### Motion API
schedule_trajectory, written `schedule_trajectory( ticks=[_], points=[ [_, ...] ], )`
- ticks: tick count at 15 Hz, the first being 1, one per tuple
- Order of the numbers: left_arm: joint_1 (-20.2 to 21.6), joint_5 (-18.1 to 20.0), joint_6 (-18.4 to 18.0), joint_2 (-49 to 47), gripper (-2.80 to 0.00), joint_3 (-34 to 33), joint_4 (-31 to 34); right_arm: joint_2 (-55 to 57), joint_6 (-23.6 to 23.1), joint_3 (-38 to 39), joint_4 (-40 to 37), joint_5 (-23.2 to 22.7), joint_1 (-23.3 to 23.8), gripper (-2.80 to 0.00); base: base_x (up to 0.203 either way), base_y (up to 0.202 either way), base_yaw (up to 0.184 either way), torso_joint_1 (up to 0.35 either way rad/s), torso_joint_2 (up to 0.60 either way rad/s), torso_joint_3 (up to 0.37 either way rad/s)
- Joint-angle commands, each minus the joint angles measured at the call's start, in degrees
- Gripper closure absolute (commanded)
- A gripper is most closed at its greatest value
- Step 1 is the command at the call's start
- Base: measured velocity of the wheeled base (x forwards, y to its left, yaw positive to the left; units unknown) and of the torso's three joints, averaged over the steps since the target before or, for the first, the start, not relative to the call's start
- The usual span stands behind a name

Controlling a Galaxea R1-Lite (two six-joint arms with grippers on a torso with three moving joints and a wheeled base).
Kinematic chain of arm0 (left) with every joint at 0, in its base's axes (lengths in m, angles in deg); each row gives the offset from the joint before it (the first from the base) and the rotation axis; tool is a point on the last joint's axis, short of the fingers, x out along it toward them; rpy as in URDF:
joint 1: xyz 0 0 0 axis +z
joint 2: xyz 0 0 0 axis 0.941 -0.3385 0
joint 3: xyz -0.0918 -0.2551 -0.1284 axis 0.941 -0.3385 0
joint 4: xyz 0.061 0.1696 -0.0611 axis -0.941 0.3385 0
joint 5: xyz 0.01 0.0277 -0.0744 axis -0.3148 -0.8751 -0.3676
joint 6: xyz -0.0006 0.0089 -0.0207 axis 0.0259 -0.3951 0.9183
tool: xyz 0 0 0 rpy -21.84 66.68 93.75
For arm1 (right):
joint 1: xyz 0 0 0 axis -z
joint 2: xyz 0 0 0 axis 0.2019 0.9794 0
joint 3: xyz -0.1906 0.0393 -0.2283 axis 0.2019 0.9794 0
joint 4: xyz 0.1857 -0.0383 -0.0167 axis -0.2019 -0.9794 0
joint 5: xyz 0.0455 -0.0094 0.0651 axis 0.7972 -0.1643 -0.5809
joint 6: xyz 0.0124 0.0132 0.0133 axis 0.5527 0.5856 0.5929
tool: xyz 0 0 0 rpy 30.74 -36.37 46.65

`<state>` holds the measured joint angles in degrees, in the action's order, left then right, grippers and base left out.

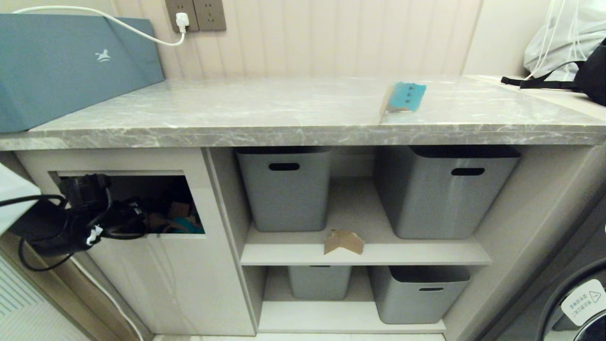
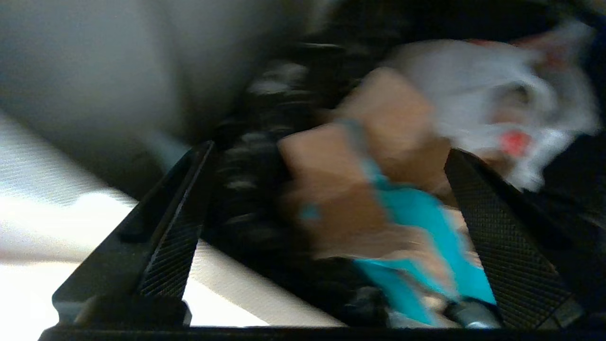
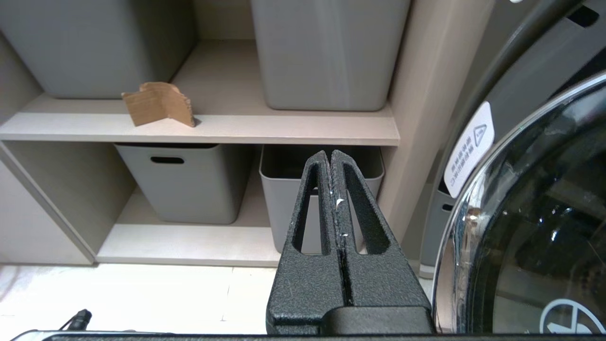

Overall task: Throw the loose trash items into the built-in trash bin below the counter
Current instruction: Put the garbage in the trash can

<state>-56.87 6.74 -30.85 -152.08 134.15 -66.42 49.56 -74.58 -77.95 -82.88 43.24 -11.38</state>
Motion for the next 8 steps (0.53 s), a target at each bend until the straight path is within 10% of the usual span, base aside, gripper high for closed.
schedule_trajectory(
  ticks=[1, 8],
  points=[
    [-0.59, -0.16, 0.13, 0.61, -2.8, -0.09, -0.95, 0.0, 0.0, 0.0, 0.0, 0.0, 0.0, 0.0, 0.0, 0.0, 0.0, 0.0, 0.0, 0.0],
    [-1.83, -0.01, 0.56, 6.22, -2.8, -5.39, -2.87, 0.0, 0.0, 0.0, 0.0, 0.0, 0.0, 0.0, 0.0, 0.0, 0.0, 0.0, 0.0, 0.0]
  ],
)
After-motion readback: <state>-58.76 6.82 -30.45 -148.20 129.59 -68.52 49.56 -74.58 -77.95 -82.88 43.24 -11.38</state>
